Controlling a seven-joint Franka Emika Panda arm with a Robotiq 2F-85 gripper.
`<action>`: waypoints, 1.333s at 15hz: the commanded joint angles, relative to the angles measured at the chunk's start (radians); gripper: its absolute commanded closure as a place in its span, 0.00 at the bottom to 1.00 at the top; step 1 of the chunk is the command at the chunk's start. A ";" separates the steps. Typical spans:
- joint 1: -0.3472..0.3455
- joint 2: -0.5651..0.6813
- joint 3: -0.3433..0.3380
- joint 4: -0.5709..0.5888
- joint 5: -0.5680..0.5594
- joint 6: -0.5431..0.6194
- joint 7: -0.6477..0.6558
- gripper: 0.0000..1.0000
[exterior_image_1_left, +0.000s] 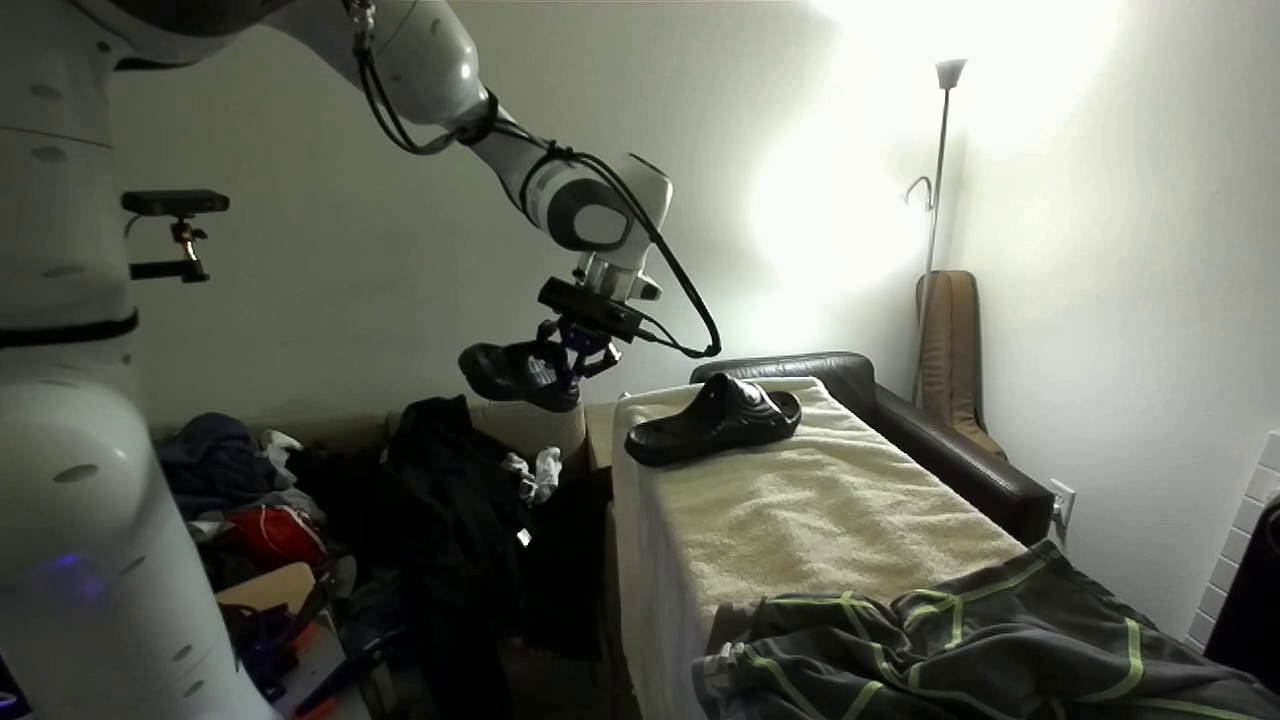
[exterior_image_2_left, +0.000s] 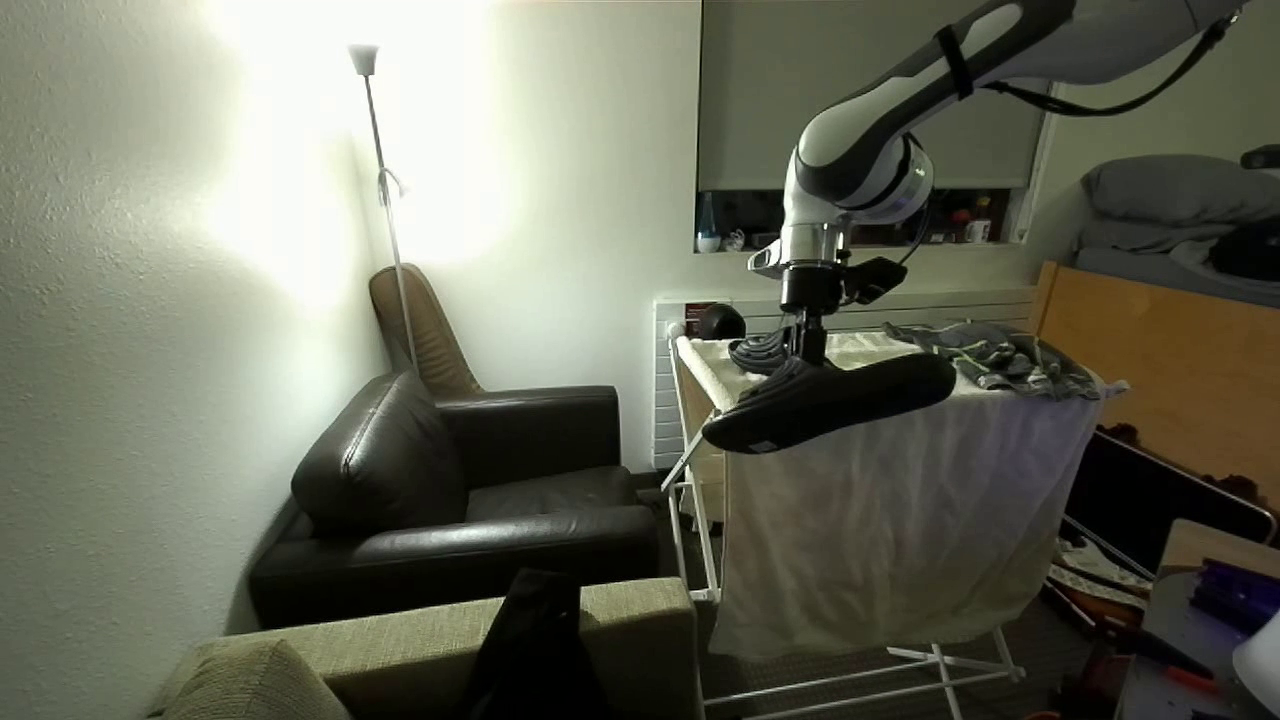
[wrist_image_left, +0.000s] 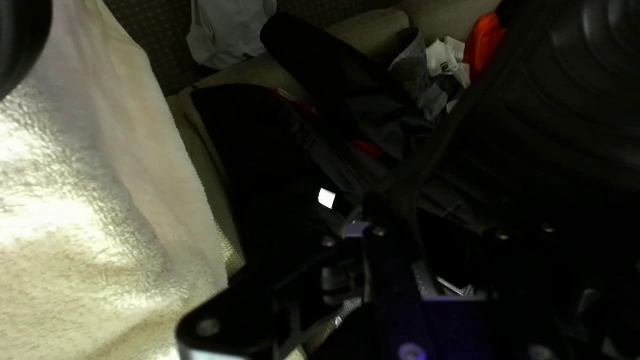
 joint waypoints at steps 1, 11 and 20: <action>-0.005 0.000 0.005 0.001 -0.001 -0.001 0.001 0.92; 0.021 0.093 0.036 0.107 -0.136 -0.071 -0.022 0.97; 0.091 0.306 0.121 0.370 -0.286 -0.173 -0.048 0.96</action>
